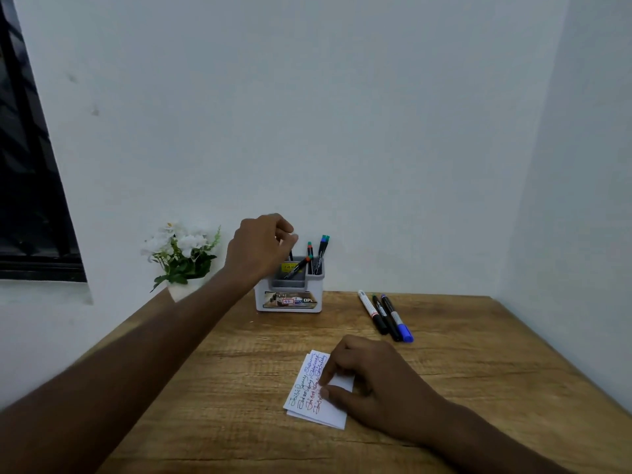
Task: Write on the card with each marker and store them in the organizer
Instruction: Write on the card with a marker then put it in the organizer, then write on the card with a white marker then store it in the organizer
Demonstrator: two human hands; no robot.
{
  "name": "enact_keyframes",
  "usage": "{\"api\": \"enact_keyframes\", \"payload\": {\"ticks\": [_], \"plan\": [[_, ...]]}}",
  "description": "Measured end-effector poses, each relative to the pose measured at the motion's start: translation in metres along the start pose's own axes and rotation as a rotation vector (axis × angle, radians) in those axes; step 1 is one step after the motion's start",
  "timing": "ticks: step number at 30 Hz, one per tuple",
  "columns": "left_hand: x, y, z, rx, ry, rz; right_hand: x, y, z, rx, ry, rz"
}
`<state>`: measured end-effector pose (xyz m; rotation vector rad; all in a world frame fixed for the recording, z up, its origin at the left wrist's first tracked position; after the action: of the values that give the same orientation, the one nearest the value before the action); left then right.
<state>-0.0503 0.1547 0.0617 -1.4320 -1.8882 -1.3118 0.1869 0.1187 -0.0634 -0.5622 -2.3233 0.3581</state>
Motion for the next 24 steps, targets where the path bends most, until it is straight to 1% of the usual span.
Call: {"api": "enact_keyframes", "payload": {"ticks": [2, 4, 6, 8, 10, 11, 12, 13, 14, 16, 17, 18, 19, 22, 23, 24], "plan": [[-0.039, 0.024, -0.011, -0.125, -0.163, 0.160, 0.000, -0.003, -0.001, -0.009, 0.002, -0.008], [-0.092, 0.043, -0.014, -0.127, -0.365, 0.311, 0.000, -0.006, -0.001, -0.012, 0.005, -0.008], [-0.140, 0.040, -0.010, -0.077, -0.522, 0.323, -0.001, -0.007, -0.001, -0.021, 0.011, -0.012], [-0.174, 0.029, -0.006, -0.050, -0.608, 0.305, 0.001, -0.005, -0.006, -0.012, 0.070, 0.013], [-0.187, 0.025, -0.005, -0.040, -0.616, 0.357, 0.005, 0.006, -0.018, -0.030, 0.199, 0.101], [-0.186, 0.024, -0.006, -0.042, -0.612, 0.375, 0.008, 0.015, -0.025, -0.080, 0.271, 0.126], [-0.186, 0.023, -0.006, -0.042, -0.613, 0.382, 0.010, 0.023, -0.031, -0.154, 0.316, 0.131], [-0.184, 0.022, -0.004, -0.034, -0.614, 0.393, 0.013, 0.033, -0.034, -0.250, 0.307, 0.134], [-0.182, 0.022, -0.003, -0.025, -0.611, 0.407, 0.015, 0.043, -0.034, -0.361, 0.240, 0.142], [-0.182, 0.020, 0.000, -0.027, -0.610, 0.428, 0.014, 0.062, -0.029, -0.572, 0.056, 0.214], [-0.181, 0.018, 0.000, -0.043, -0.615, 0.421, 0.012, 0.067, -0.028, -0.629, -0.013, 0.253], [-0.181, 0.016, 0.000, -0.058, -0.618, 0.412, 0.012, 0.069, -0.027, -0.641, -0.039, 0.258], [-0.181, 0.015, 0.000, -0.067, -0.617, 0.408, 0.012, 0.067, -0.028, -0.625, -0.018, 0.245], [-0.181, 0.014, -0.001, -0.066, -0.614, 0.406, 0.017, 0.056, -0.045, -0.565, 0.224, 0.207], [-0.181, 0.015, -0.001, -0.064, -0.612, 0.404, 0.017, 0.055, -0.047, -0.594, 0.247, 0.205], [-0.181, 0.016, -0.001, -0.064, -0.607, 0.401, 0.017, 0.055, -0.047, -0.633, 0.235, 0.197]]}}
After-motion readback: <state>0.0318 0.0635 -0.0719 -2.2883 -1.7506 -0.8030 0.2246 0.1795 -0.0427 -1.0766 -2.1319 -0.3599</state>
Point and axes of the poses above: each hand's wrist, its own x-axis towards the middle knuckle, its own z-axis out of the palm, y = z × x, the point moved 7 cm from there along x, towards the middle knuckle, and after that the axes turned 14 degrees about y, right-handed, at the moved point
